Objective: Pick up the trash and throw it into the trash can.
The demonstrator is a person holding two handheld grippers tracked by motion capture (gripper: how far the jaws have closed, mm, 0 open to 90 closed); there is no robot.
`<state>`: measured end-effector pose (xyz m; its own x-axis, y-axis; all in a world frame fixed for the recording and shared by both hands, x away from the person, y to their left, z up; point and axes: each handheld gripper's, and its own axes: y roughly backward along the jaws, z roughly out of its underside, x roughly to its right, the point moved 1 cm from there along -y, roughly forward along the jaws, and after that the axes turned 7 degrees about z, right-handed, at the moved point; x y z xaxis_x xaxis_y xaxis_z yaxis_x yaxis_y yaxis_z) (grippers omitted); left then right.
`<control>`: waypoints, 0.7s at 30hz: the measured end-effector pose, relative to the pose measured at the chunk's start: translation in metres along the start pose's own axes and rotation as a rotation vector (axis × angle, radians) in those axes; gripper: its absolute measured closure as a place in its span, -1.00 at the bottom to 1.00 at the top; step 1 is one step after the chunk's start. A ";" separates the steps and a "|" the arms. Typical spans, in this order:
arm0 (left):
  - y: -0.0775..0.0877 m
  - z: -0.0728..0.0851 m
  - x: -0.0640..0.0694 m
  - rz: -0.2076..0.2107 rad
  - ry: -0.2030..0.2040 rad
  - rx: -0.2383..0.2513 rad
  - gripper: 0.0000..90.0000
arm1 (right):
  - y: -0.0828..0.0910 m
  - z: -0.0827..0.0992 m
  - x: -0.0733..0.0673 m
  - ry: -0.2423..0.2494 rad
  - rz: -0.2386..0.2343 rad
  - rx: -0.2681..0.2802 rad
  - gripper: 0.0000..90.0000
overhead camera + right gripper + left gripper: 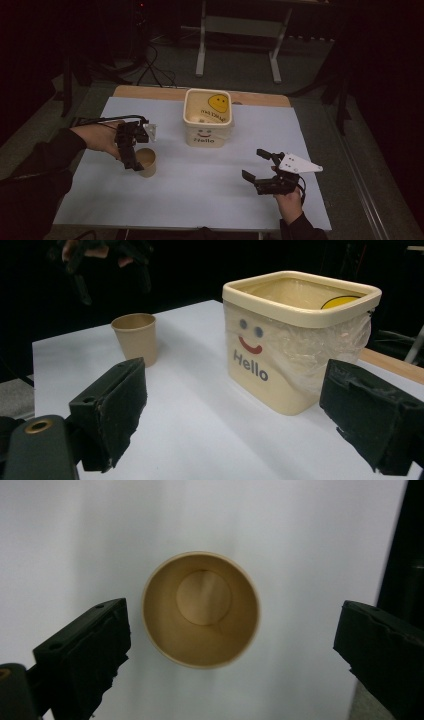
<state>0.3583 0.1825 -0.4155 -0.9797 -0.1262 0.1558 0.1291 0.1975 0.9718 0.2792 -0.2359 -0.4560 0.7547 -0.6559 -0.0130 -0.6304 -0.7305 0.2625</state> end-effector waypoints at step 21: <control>-0.037 0.020 -0.014 0.007 0.026 0.134 -0.95 | 0.000 0.000 0.000 0.003 -0.004 -0.004 -0.75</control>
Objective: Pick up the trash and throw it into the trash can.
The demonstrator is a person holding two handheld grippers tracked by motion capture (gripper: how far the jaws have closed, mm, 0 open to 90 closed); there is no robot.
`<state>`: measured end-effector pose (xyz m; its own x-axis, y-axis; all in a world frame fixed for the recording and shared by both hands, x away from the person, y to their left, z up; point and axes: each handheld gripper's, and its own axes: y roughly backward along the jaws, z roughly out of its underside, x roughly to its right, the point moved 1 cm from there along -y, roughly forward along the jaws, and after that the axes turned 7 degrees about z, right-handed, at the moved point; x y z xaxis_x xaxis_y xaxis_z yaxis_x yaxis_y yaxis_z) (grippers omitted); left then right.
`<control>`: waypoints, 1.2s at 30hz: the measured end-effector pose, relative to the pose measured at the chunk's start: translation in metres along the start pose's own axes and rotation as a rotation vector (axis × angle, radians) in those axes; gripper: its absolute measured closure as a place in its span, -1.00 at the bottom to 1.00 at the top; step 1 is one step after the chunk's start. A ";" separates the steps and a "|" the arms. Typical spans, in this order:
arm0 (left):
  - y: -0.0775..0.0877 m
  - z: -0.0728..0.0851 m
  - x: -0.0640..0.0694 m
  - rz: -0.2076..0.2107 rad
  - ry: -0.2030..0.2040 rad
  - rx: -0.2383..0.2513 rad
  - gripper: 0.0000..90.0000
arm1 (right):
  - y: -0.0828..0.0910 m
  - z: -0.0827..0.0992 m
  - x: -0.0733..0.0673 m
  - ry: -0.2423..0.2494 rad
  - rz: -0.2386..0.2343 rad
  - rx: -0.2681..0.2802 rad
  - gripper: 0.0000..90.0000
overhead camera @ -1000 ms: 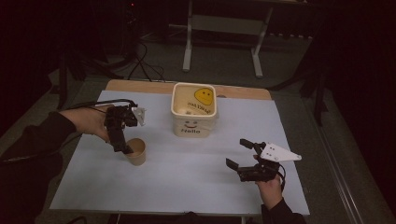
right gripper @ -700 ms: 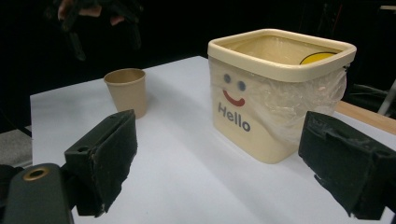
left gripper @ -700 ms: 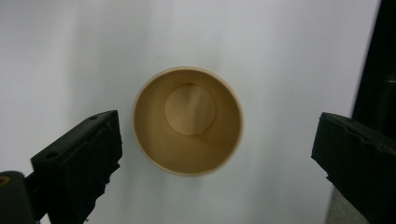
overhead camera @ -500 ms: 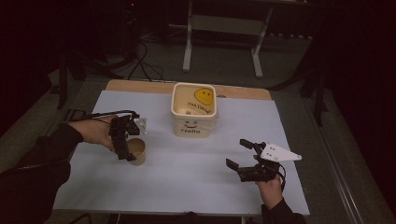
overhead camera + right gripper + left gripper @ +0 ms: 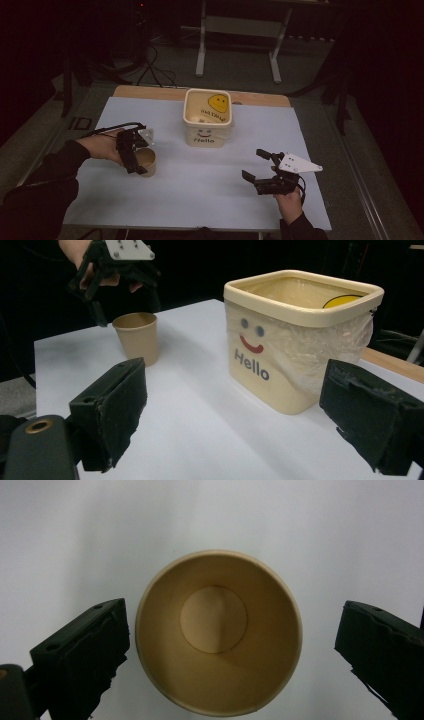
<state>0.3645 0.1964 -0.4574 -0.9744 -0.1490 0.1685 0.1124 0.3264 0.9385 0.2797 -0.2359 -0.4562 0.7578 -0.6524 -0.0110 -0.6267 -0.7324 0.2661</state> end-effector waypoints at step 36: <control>0.011 -0.014 -0.008 0.034 0.010 -0.021 -0.47 | -0.003 0.000 0.001 -0.003 -0.010 0.000 -0.74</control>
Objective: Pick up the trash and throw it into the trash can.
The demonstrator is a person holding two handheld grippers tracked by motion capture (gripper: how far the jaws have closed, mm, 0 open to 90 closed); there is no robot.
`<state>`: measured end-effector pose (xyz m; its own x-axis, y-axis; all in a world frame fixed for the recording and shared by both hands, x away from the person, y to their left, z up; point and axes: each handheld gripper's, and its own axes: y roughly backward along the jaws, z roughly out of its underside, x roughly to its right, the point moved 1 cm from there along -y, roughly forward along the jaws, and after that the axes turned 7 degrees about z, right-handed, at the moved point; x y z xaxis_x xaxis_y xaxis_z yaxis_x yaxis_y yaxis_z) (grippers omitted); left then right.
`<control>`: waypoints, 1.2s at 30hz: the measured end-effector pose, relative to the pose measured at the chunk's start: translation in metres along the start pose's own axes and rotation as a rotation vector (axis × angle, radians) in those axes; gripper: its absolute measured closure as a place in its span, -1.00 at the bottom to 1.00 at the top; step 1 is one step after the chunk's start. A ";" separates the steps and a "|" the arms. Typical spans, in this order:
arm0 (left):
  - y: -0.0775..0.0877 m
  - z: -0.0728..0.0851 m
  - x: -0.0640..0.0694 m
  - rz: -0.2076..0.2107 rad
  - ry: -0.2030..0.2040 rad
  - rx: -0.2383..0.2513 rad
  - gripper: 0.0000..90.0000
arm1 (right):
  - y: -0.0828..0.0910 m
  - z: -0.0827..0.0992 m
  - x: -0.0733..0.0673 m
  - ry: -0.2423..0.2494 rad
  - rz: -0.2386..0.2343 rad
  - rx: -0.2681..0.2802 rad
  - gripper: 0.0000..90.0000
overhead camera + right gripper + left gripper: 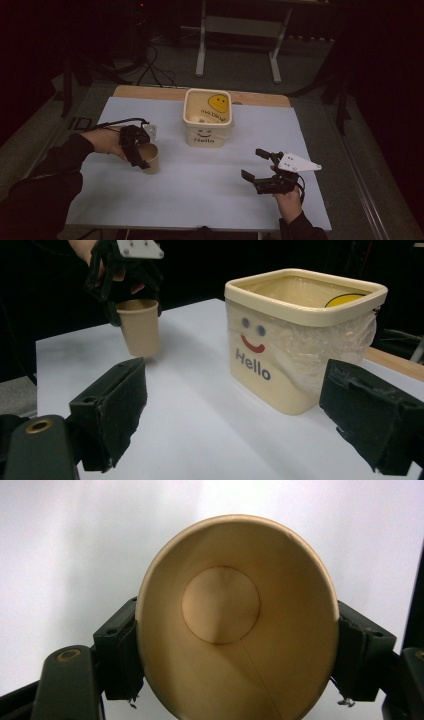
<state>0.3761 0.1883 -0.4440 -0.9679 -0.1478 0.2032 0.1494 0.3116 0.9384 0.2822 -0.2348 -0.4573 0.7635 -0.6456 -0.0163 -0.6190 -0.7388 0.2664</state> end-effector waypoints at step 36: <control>0.079 -0.078 0.016 0.019 -0.097 0.009 -0.47 | 0.002 0.002 0.007 -0.029 0.015 0.005 -0.74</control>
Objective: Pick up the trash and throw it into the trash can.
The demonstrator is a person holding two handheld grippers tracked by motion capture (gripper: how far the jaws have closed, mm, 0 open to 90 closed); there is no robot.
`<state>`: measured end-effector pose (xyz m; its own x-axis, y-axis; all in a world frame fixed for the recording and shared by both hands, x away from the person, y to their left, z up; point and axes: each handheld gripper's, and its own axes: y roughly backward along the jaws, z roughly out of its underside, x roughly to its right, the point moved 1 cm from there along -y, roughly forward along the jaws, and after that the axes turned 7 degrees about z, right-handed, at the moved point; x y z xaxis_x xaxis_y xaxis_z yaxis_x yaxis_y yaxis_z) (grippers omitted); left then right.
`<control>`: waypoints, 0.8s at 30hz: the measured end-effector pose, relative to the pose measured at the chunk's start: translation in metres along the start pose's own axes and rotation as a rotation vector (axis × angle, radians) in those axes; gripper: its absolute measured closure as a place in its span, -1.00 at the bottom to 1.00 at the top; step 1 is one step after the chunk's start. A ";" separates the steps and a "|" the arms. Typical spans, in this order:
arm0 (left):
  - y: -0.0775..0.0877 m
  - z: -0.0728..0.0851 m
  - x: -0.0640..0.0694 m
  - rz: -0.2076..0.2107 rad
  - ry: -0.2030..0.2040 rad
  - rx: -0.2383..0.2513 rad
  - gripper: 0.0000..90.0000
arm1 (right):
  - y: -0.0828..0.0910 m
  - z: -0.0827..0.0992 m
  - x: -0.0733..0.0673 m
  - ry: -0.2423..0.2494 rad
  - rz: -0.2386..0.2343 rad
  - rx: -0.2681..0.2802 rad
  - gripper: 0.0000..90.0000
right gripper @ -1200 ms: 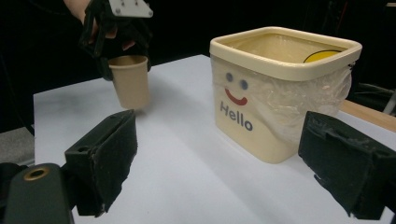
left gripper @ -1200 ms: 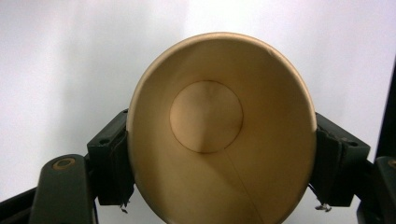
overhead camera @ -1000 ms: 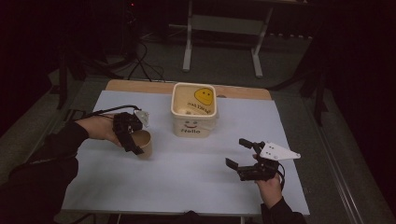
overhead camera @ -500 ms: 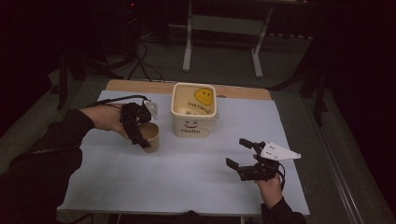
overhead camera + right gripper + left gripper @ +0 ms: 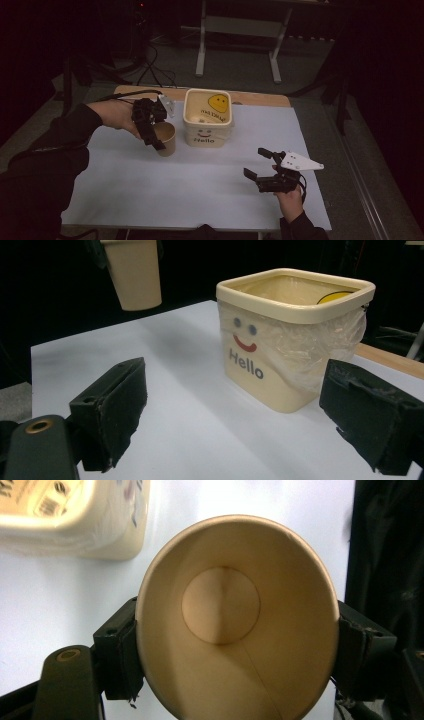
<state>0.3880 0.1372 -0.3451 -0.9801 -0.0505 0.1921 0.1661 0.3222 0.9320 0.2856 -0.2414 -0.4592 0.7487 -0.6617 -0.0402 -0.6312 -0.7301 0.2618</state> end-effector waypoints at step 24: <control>0.041 -0.052 -0.015 0.005 -0.062 0.008 -0.46 | 0.001 0.001 0.007 -0.039 0.011 0.012 -0.74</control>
<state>0.4153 0.1017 -0.2940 -0.9842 0.0096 0.1770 0.1702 0.3297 0.9286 0.2899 -0.2475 -0.4602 0.7336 -0.6754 -0.0753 -0.6415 -0.7248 0.2513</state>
